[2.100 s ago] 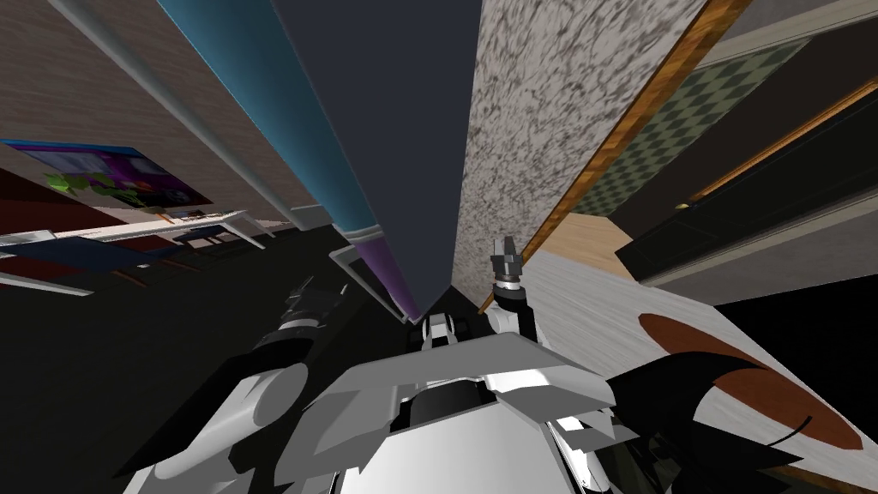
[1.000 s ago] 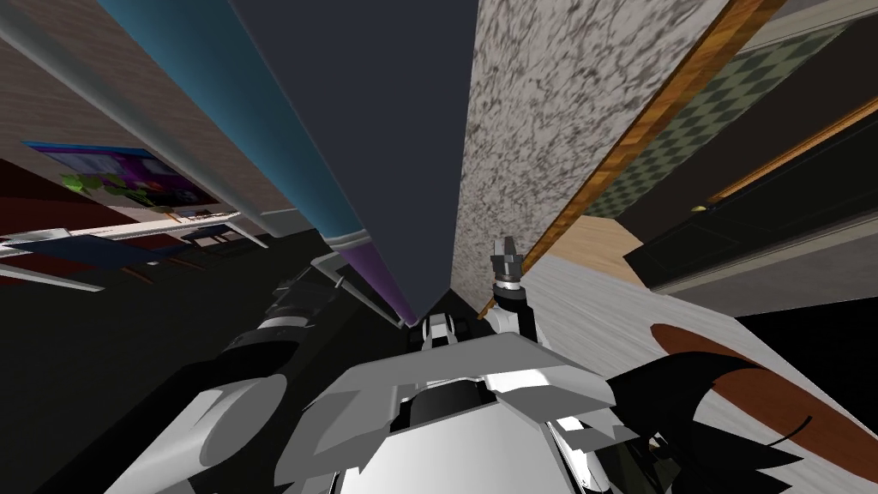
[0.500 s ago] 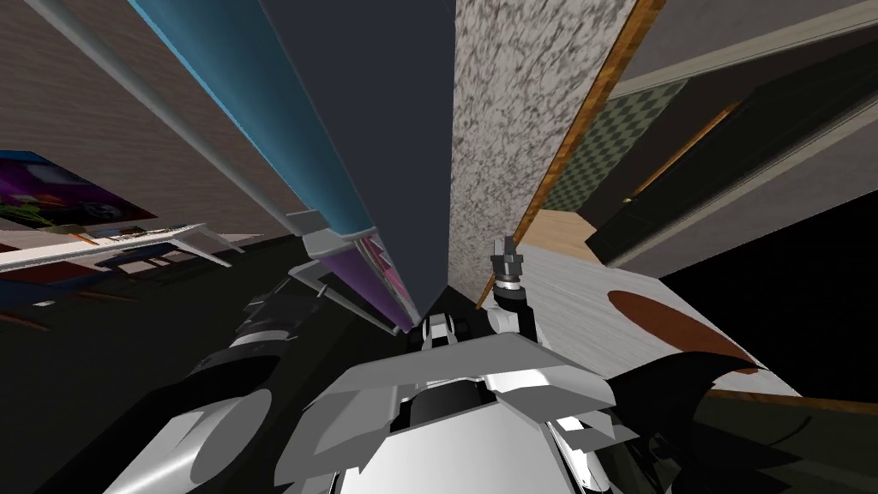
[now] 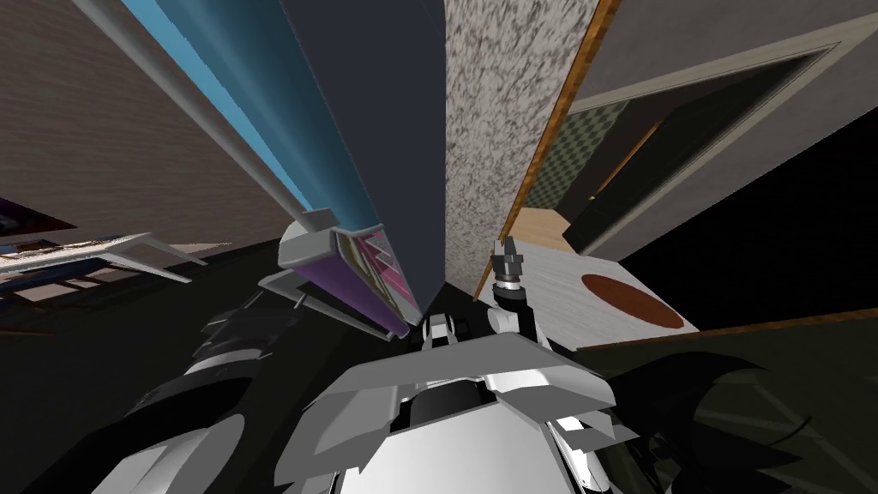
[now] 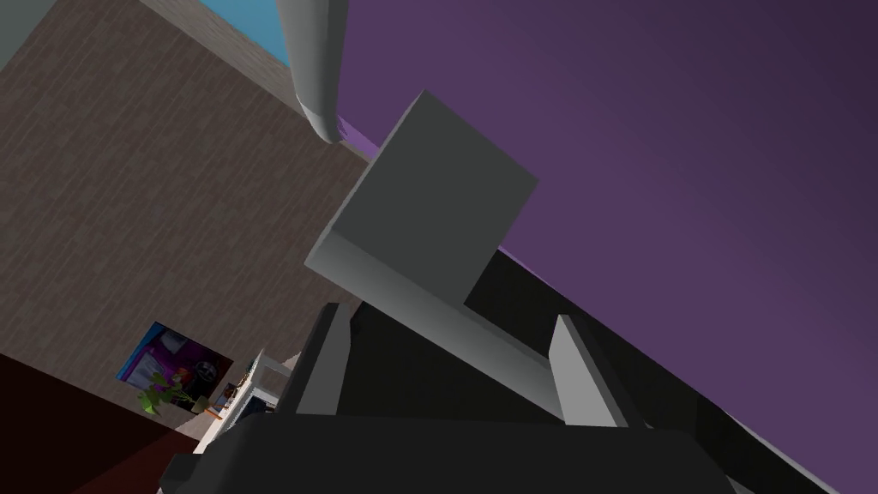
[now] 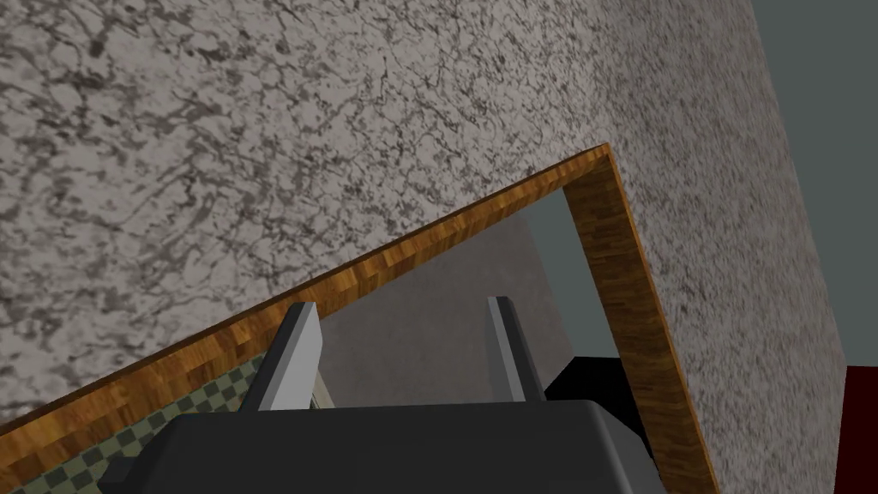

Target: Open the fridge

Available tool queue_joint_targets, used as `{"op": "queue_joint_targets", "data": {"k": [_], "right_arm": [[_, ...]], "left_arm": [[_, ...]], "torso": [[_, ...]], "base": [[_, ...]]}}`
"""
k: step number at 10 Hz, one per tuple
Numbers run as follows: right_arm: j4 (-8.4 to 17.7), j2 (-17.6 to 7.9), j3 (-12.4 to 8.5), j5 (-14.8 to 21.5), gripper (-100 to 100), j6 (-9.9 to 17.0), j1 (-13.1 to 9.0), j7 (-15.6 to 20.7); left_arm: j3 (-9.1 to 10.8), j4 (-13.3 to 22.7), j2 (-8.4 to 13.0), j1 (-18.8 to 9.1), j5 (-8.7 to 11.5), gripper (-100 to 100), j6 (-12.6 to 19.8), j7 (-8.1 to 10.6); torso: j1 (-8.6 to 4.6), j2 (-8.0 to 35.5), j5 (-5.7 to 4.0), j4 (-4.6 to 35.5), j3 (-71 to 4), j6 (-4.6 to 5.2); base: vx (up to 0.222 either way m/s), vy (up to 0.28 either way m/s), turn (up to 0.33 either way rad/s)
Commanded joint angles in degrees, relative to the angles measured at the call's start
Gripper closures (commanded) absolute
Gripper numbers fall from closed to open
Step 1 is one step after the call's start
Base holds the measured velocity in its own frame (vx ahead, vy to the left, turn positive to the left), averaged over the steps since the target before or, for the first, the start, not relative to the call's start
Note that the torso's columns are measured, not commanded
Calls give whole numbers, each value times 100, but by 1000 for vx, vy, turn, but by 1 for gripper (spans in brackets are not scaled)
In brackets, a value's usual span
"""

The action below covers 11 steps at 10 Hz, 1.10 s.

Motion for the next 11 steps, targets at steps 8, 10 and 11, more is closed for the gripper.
{"op": "queue_joint_targets", "data": {"k": [8, 10, 11], "right_arm": [[0, 0, -1, 0, 0, 0, 3, 0], [0, 0, 0, 0, 0, 0, 1, 0], [0, 0, -1, 0, 0, 0, 2, 0]], "left_arm": [[454, 416, 245, 867, -723, 100, -1028, 1575], [642, 585, 353, 1214, -990, 100, -1420, 1965], [642, 585, 353, 1214, -990, 100, -1420, 2128]], "torso": [[-48, -24, -15, 6, -15, -8], [-12, 1, -12, 5, -7, 21], [-3, 0, -20, 14, -10, 13]], "base": [[-95, 99, -160], [-128, 87, -296], [-67, 83, -56]]}}
